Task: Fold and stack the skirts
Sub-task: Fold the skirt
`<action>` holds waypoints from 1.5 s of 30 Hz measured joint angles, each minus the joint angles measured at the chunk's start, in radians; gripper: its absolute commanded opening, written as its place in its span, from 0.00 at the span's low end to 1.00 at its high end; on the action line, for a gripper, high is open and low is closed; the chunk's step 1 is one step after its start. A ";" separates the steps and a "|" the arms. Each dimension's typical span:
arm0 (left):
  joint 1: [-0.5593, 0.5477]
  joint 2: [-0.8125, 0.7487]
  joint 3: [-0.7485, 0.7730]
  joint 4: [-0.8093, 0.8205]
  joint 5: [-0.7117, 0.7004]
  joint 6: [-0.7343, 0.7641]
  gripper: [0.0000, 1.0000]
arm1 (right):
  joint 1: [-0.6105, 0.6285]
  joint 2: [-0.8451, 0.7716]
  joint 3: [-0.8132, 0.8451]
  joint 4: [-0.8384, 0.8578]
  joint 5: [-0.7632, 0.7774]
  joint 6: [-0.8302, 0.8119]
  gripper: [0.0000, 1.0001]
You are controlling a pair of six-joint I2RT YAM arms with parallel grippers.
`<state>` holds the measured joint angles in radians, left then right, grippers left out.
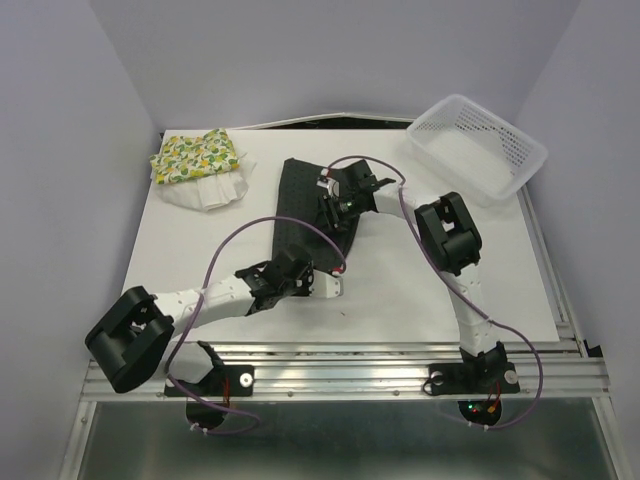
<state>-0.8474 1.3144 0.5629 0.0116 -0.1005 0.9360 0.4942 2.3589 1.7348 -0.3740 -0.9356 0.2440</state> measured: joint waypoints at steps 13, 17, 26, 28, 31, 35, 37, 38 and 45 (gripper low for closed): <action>-0.004 -0.008 0.065 -0.115 0.058 -0.063 0.23 | 0.000 -0.002 0.134 -0.065 0.048 -0.019 0.57; -0.010 0.037 0.068 -0.109 0.058 -0.068 0.45 | -0.002 0.000 0.140 -0.053 0.020 0.010 0.56; -0.036 0.127 0.066 -0.023 0.026 -0.052 0.48 | -0.002 0.030 0.126 -0.047 -0.014 0.027 0.56; -0.037 0.143 0.069 0.004 0.020 -0.045 0.44 | 0.000 0.033 0.126 -0.046 -0.021 0.025 0.55; -0.037 0.172 0.082 0.034 0.020 -0.037 0.04 | 0.007 0.038 0.116 -0.048 -0.025 0.008 0.54; -0.037 0.187 0.100 0.019 0.022 -0.028 0.00 | 0.024 0.051 0.098 -0.054 -0.033 -0.022 0.53; -0.037 0.183 0.115 -0.017 0.028 -0.030 0.00 | 0.029 0.053 0.090 -0.051 -0.034 -0.040 0.53; -0.036 0.176 0.136 -0.060 0.038 -0.036 0.00 | 0.029 0.053 0.085 -0.050 -0.034 -0.048 0.52; -0.037 0.118 0.322 -0.327 0.130 -0.089 0.00 | 0.044 0.012 -0.025 -0.027 -0.093 -0.074 0.52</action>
<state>-0.8841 1.4326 0.8848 -0.3157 0.0296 0.8474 0.5385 2.3711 1.7096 -0.4011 -1.0286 0.1703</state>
